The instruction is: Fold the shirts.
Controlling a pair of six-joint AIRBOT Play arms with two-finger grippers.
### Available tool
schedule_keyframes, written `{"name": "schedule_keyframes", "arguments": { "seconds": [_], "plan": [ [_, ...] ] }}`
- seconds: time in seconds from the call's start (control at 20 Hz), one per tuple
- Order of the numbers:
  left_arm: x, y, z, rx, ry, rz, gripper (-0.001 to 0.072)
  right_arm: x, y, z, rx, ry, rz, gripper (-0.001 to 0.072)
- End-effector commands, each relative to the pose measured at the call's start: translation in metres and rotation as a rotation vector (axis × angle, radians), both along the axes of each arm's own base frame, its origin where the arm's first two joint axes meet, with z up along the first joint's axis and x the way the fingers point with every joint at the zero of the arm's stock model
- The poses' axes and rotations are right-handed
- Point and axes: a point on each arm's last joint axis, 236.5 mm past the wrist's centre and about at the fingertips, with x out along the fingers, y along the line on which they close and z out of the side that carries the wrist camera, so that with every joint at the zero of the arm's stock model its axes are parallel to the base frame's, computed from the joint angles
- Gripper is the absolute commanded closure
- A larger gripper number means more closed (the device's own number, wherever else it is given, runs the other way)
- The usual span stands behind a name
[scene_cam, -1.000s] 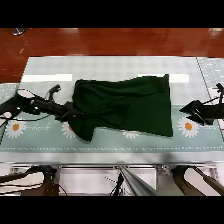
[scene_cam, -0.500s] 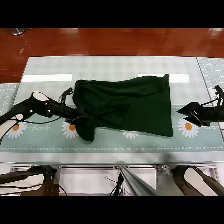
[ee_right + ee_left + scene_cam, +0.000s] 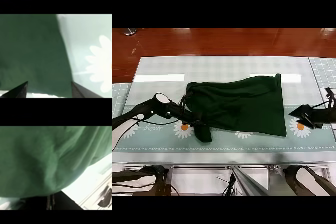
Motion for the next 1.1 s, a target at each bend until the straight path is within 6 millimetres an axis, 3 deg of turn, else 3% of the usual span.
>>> {"name": "schedule_keyframes", "arguments": {
  "seconds": [0.0, 0.1, 0.25, 0.55, 0.6, 0.7, 0.8, 0.95, 1.0, 1.05],
  "plan": [
    [0.005, -0.005, 0.006, -0.015, -0.003, 0.007, 0.0673, -0.031, 0.004, -0.027, 0.001, 0.115, 0.004, 0.0093],
    [0.006, -0.005, 0.007, -0.016, -0.004, 0.008, 0.0673, -0.046, 0.016, -0.041, 0.038, 0.174, 0.015, 0.0093],
    [0.005, -0.005, 0.008, -0.018, 0.001, 0.005, 0.0673, -0.051, 0.033, -0.051, 0.064, 0.218, 0.072, 0.0093],
    [0.007, -0.010, 0.012, -0.040, 0.005, 0.023, 0.0673, -0.015, 0.078, -0.060, 0.118, 0.141, 0.103, 0.0094],
    [0.008, -0.011, 0.013, -0.046, 0.006, 0.028, 0.0673, -0.011, 0.084, -0.061, 0.126, 0.134, 0.110, 0.0123],
    [0.009, -0.012, 0.014, -0.053, 0.007, 0.034, 0.0673, 0.001, 0.094, -0.058, 0.134, 0.111, 0.122, 0.0378],
    [0.009, -0.012, 0.014, -0.055, 0.007, 0.035, 0.0673, 0.013, 0.098, -0.052, 0.120, 0.079, 0.149, 0.0690],
    [0.023, -0.014, 0.033, -0.084, -0.039, 0.050, 0.0674, 0.040, 0.101, -0.017, 0.116, 0.000, 0.216, 0.0690],
    [0.037, -0.016, 0.053, -0.119, -0.080, 0.067, 0.0673, 0.055, 0.101, 0.007, 0.115, -0.048, 0.247, 0.0690],
    [0.059, -0.018, 0.086, -0.173, -0.149, 0.094, 0.0674, 0.072, 0.100, 0.037, 0.102, -0.114, 0.275, 0.0690]
  ]
}}
